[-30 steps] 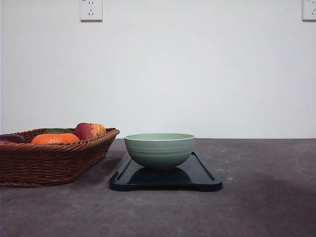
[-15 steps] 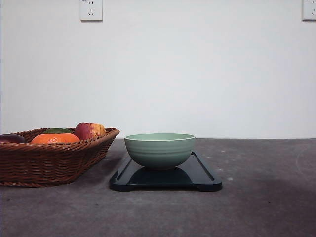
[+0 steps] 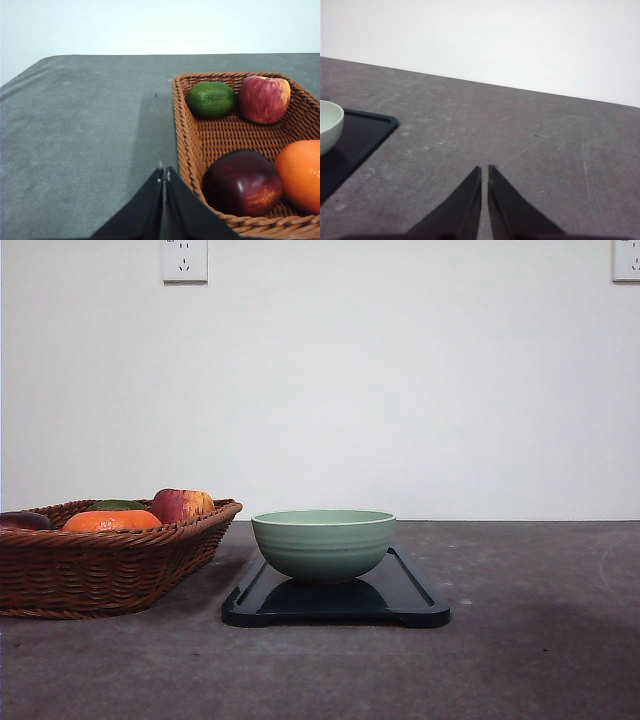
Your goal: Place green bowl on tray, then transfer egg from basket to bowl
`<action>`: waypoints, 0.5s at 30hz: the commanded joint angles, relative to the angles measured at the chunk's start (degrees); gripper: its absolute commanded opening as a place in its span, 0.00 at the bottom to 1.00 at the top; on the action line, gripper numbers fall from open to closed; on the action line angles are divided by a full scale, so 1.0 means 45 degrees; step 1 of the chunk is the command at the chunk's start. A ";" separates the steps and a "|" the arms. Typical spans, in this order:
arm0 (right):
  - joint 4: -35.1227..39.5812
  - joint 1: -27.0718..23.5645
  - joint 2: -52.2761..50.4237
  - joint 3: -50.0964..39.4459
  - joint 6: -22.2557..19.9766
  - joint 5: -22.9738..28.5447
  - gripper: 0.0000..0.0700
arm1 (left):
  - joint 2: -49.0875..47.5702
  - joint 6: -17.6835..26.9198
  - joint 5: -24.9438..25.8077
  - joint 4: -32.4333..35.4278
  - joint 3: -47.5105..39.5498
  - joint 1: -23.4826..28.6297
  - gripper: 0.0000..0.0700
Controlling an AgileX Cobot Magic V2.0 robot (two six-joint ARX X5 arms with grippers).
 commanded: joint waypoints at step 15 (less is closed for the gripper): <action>0.0126 -0.0005 0.0015 -0.0053 -0.0058 0.0005 0.02 | -0.0010 0.0180 0.0005 0.0137 -0.0237 0.0024 0.00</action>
